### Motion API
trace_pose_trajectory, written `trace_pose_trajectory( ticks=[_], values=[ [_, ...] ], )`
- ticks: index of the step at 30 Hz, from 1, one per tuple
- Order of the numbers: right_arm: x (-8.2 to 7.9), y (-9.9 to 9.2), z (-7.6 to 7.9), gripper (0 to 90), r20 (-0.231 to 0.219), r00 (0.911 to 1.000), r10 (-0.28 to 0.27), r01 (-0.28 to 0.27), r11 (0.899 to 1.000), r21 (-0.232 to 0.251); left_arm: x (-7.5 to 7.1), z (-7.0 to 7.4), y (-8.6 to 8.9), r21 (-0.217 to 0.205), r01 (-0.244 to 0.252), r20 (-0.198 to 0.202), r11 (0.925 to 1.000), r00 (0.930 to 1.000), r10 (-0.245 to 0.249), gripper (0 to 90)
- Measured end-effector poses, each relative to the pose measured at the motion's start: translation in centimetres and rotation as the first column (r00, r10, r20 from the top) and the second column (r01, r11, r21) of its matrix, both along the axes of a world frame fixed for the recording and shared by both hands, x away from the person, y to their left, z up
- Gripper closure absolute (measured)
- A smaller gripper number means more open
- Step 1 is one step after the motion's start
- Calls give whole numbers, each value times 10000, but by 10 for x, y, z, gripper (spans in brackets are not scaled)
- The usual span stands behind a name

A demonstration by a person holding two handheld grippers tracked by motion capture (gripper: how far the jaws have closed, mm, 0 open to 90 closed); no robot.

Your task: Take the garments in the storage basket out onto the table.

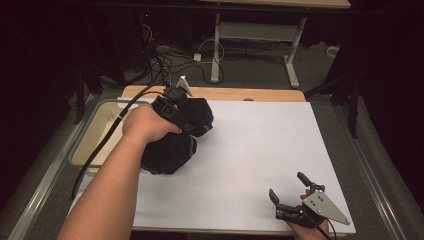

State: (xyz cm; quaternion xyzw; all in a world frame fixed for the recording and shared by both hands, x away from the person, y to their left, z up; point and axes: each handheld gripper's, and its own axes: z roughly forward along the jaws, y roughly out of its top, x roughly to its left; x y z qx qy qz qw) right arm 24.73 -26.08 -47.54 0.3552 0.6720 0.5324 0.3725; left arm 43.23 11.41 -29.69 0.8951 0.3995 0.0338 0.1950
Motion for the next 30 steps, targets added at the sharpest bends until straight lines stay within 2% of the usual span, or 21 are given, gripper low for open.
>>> trace_pose_trajectory(
  ticks=[1,2,3,5,6,7,8,15,21,23,24,26,30],
  values=[
    [0,0,0,1,-9,10000,-4,4,10000,-7,-1,-2,-2,-209,63,64,9998,10000,-62,535],
    [0,0,-1,1,-30,10000,-8,7,10000,-40,-3,-7,-5,-627,214,217,9978,9996,-200,534],
    [0,0,-1,1,-30,10000,-8,7,10000,-40,-3,-7,-5,-627,214,217,9978,9996,-200,534],
    [0,1,0,1,-16,10000,3,-3,10000,-60,-4,-13,-9,-1072,383,375,9935,9987,-344,534],
    [0,1,0,2,33,10000,25,-24,10000,-58,-6,-19,-14,-1416,497,667,9887,9970,-405,534],
    [0,1,0,2,33,10000,25,-24,10000,-58,-6,-19,-14,-1416,497,667,9887,9970,-405,533],
    [0,1,0,2,32,10000,7,-7,10000,-60,-8,-25,-17,-1634,583,994,9848,9942,-423,533],
    [0,0,0,2,37,10000,28,-28,10000,-70,-9,-44,-23,-2041,592,1149,9772,9927,-362,533],
    [0,0,0,2,13,10000,13,-13,10000,-54,-10,-63,-18,-2730,107,1433,9619,9892,296,534],
    [0,1,0,1,16,10000,14,-14,10000,-59,-11,-71,-14,-3006,-29,1650,9538,9848,550,533],
    [0,1,0,1,16,10000,14,-14,10000,-59,-11,-71,-14,-3006,-29,1650,9538,9848,550,533],
    [0,1,-1,2,-5,10000,2,-2,10000,-72,-12,-75,-12,-3216,-36,1798,9469,9816,648,533],
    [0,1,-1,2,-11,10000,6,-6,10000,-77,-15,-85,-11,-3311,388,2285,9428,9727,402,526]
  ],
)
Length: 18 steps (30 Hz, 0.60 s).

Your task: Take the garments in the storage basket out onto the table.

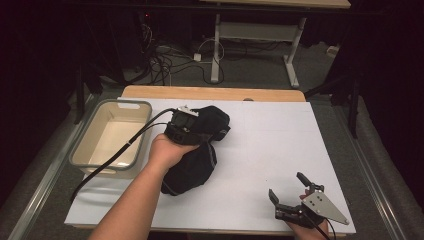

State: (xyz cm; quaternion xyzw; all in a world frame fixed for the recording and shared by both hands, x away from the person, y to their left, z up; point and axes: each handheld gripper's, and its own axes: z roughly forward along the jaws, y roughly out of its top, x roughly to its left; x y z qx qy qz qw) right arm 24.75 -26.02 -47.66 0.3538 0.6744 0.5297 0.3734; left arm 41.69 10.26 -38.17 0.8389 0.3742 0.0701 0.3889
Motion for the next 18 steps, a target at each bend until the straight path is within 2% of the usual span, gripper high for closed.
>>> trace_pose_trajectory(
  ticks=[3,4,6,10,13,18],
  values=[
    [0,0,0,2,4,10000,11,-11,10000,-15,-2,-8,-1,-51,41,231,10000,9997,-40,519],
    [0,0,-1,2,0,10000,23,-23,10000,-35,-2,-14,-1,-189,38,155,9998,9999,-35,512],
    [0,0,-1,1,-1,10000,27,-27,10000,-41,-2,-18,-2,-271,47,141,9996,9999,-43,509],
    [1,1,-1,2,-10,10000,28,-28,10000,-44,-4,-32,-4,-392,28,316,9992,9995,-15,504],
    [0,1,-1,2,-8,10000,29,-29,10000,-75,-4,-41,-6,-618,67,266,9981,9996,-50,490],
    [1,2,-2,2,22,10000,62,-62,9999,-128,-5,-49,-9,-624,-9,598,9981,9982,47,473]
  ],
)
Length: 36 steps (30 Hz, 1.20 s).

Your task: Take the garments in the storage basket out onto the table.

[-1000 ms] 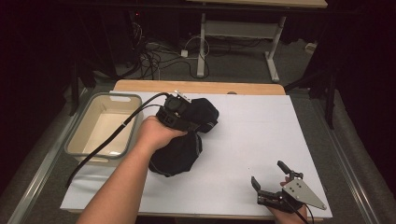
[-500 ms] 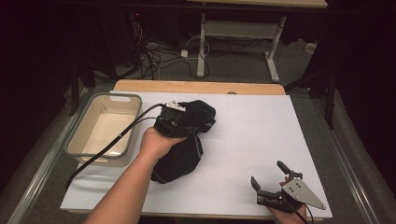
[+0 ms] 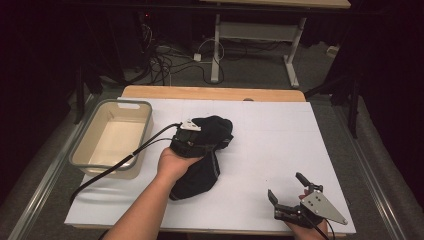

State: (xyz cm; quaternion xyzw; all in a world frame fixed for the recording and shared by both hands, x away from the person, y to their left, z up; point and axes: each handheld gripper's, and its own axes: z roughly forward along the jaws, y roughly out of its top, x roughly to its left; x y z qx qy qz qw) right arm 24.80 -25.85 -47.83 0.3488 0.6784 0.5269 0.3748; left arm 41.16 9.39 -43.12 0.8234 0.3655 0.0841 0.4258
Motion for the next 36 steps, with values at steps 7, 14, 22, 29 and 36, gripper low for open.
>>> trace_pose_trajectory(
  ticks=[7,14,22,29,36],
  values=[
    [0,2,-1,2,4,10000,27,-27,9999,-98,0,-14,1,-294,-170,432,9994,9989,183,379],
    [0,4,-2,2,-52,10000,73,-74,9999,-131,-1,-21,2,-378,-177,551,9991,9983,198,216],
    [1,5,-3,2,-73,9999,102,-103,9998,-155,-5,-21,11,-613,-616,670,9962,9956,656,39],
    [1,5,-2,2,-49,9999,93,-94,9998,-147,-21,-17,22,-1023,-586,1017,9930,9924,691,0],
    [0,6,-2,2,-28,9999,118,-118,9998,-162,-43,-16,39,-1299,-487,1296,9903,9894,657,0]
  ],
)
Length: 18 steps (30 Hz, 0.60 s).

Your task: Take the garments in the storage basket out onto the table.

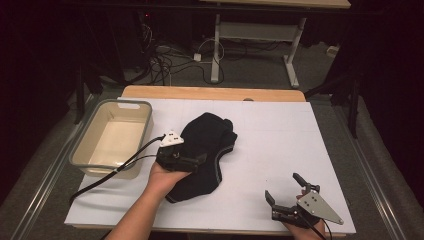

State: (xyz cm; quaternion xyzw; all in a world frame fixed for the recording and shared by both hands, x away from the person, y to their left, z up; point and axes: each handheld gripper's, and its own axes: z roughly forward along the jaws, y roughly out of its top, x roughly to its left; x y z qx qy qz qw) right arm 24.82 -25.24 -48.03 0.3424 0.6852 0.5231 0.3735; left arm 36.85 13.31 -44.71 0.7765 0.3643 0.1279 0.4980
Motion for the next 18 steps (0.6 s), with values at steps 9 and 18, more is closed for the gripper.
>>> trace_pose_trajectory(
  ticks=[9,18],
  values=[
    [1,4,1,2,0,9999,156,-156,9999,21,-34,-17,31,-166,-114,103,9998,9999,115,0],
    [8,17,2,4,17,9976,693,-693,9975,154,-68,-34,57,-178,-230,-112,9996,9997,228,0]
  ],
)
